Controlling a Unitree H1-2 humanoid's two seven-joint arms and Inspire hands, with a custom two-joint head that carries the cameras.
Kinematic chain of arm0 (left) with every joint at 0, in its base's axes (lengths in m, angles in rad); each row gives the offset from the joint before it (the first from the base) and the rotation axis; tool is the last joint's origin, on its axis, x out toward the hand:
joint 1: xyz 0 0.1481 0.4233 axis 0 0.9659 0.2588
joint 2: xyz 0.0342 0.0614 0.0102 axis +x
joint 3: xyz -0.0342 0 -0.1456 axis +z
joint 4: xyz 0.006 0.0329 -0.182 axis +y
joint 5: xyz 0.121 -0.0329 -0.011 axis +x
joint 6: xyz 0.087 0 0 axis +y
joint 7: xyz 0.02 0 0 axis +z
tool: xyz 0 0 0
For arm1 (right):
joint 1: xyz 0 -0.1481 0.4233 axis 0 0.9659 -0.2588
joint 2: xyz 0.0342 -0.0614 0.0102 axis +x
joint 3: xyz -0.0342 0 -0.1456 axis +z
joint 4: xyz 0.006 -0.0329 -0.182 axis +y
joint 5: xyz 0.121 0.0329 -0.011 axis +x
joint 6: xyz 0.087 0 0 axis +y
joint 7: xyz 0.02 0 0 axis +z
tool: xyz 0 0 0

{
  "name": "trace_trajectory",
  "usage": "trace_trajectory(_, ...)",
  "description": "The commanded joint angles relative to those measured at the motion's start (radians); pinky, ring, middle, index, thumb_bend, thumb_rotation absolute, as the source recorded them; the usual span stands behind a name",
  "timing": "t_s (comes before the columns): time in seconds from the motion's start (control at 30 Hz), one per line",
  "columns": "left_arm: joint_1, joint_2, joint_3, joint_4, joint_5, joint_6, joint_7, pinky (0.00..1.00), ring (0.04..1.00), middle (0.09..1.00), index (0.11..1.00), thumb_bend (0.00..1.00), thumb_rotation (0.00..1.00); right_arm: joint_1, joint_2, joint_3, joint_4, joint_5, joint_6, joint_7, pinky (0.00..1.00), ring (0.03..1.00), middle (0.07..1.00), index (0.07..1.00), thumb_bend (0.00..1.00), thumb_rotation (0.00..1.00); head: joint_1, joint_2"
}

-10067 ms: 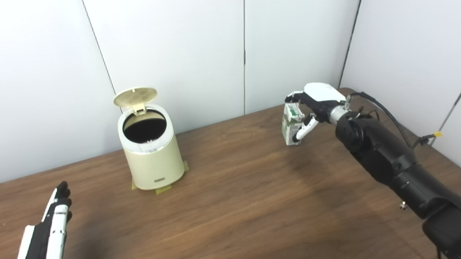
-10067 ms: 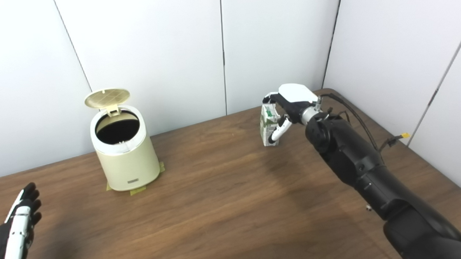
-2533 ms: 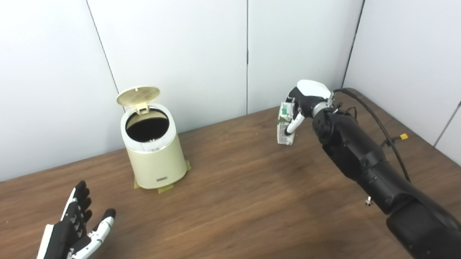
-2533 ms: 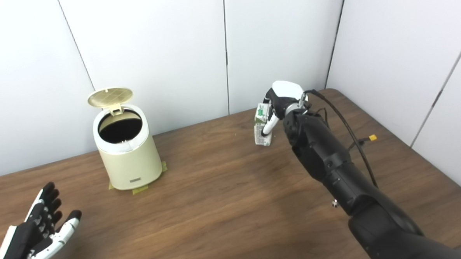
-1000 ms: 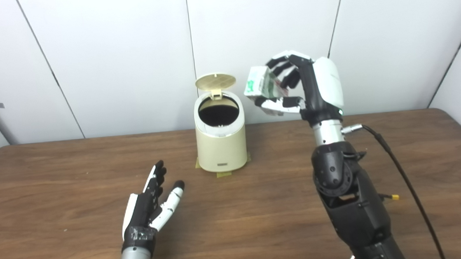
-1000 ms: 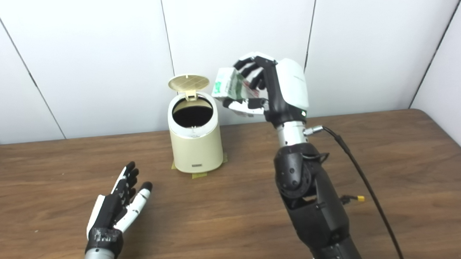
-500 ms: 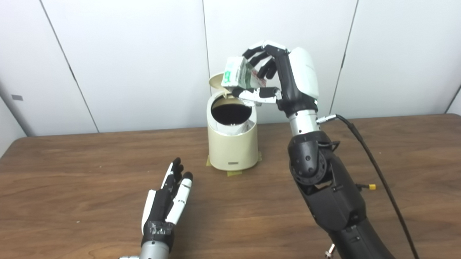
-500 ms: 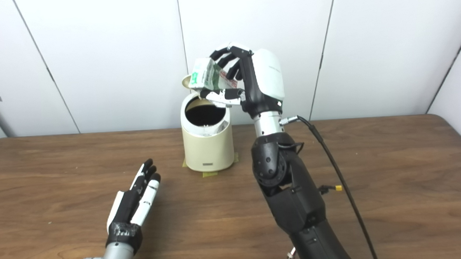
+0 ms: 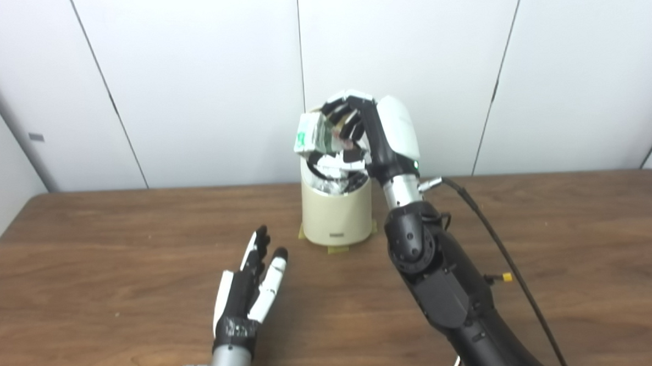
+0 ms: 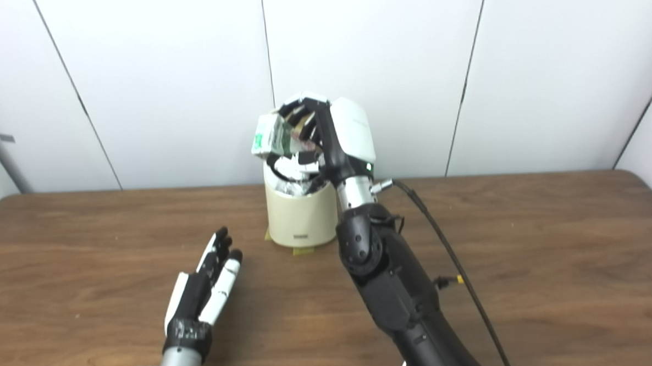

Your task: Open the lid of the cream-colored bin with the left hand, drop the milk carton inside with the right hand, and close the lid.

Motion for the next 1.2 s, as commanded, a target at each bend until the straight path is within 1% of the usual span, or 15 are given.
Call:
trace_trajectory(0.0,-0.021,-0.023,-0.012,-0.017,0.016,-0.04,0.015,1.0,1.0,0.979,1.0,0.47,0.72,-0.088,-0.003,-0.001,-0.015,0.008,-0.061,-0.034,0.31,0.386,0.5,0.54,0.49,0.0,0.004,0.003)
trace_trajectory(0.13,-0.015,-0.038,-0.011,-0.017,0.006,-0.048,0.017,1.0,1.0,0.984,1.0,0.46,0.73,-0.096,-0.015,0.004,0.04,0.008,-0.093,-0.06,0.3,0.386,0.501,0.538,0.49,0.0,0.013,-0.003)
trace_trajectory(0.23,-0.012,-0.041,-0.011,-0.012,-0.001,-0.061,0.017,1.0,1.0,0.986,1.0,0.46,0.73,-0.099,-0.019,0.005,0.083,0.01,-0.111,-0.078,0.3,0.384,0.499,0.539,0.49,0.0,0.019,-0.006)
trace_trajectory(0.37,-0.006,-0.044,-0.015,-0.02,-0.001,-0.06,0.019,1.0,1.0,0.987,1.0,0.46,0.75,-0.109,-0.018,0.001,0.149,0.019,-0.134,-0.103,0.31,0.381,0.498,0.541,0.49,0.0,0.021,-0.005)
trace_trajectory(0.57,0.005,-0.051,-0.024,-0.039,-0.001,-0.047,0.019,1.0,1.0,0.984,1.0,0.46,0.75,-0.136,-0.025,0.007,0.223,0.015,-0.175,-0.153,0.32,0.383,0.501,0.536,0.49,0.0,0.024,0.006)
trace_trajectory(0.7,0.013,-0.055,-0.03,-0.056,0.001,-0.039,0.017,1.0,1.0,0.982,1.0,0.46,0.75,-0.14,-0.028,0.008,0.239,0.023,-0.189,-0.156,0.32,0.383,0.503,0.537,0.49,0.0,0.023,0.017)
trace_trajectory(0.83,0.017,-0.057,-0.029,-0.07,-0.005,-0.033,0.014,1.0,1.0,0.987,1.0,0.45,0.75,-0.128,-0.029,0.007,0.237,0.037,-0.18,-0.131,0.33,0.391,0.503,0.535,0.49,0.0,0.022,0.024)
trace_trajectory(0.93,0.02,-0.061,-0.028,-0.079,-0.007,-0.026,0.016,1.0,1.0,0.985,1.0,0.45,0.73,-0.12,-0.033,0.014,0.225,0.027,-0.145,-0.11,0.35,0.405,0.508,0.556,0.49,0.0,0.019,0.027)
trace_trajectory(0.97,0.02,-0.06,-0.029,-0.081,-0.005,-0.025,0.016,1.0,1.0,0.985,1.0,0.45,0.73,-0.119,-0.036,0.018,0.224,0.019,-0.135,-0.107,0.39,0.405,0.51,0.546,0.5,0.0,0.019,0.03)
trace_trajectory(1.0,0.021,-0.059,-0.03,-0.084,-0.003,-0.023,0.015,1.0,1.0,0.985,1.0,0.44,0.73,-0.118,-0.04,0.022,0.221,0.012,-0.122,-0.101,0.42,0.476,0.498,0.517,0.52,0.0,0.017,0.033)
trace_trajectory(1.03,0.021,-0.057,-0.031,-0.085,-0.001,-0.022,0.014,1.0,1.0,0.986,1.0,0.44,0.72,-0.118,-0.043,0.026,0.218,0.005,-0.108,-0.095,0.45,0.522,0.568,0.506,0.52,0.07,0.017,0.033)
trace_trajectory(1.07,0.021,-0.056,-0.03,-0.088,-0.002,-0.02,0.012,1.0,1.0,0.987,1.0,0.44,0.72,-0.117,-0.045,0.03,0.212,-0.001,-0.093,-0.088,0.48,0.553,0.612,0.5,0.52,0.11,0.014,0.035)
trace_trajectory(1.1,0.022,-0.055,-0.029,-0.088,-0.002,-0.021,0.012,1.0,1.0,0.988,1.0,0.43,0.71,-0.116,-0.046,0.032,0.206,-0.003,-0.08,-0.081,0.5,0.584,0.648,0.577,0.77,0.13,0.013,0.037)
trace_trajectory(1.13,0.022,-0.053,-0.029,-0.088,-0.002,-0.022,0.011,1.0,1.0,0.988,1.0,0.43,0.7,-0.114,-0.046,0.032,0.196,0.001,-0.064,-0.069,0.52,0.614,0.67,0.603,0.86,0.15,0.012,0.037)
trace_trajectory(1.17,0.023,-0.051,-0.028,-0.087,-0.004,-0.024,0.01,1.0,1.0,0.986,1.0,0.43,0.69,-0.112,-0.047,0.033,0.185,0.001,-0.05,-0.061,0.55,0.644,0.69,0.619,0.91,0.16,0.011,0.037)
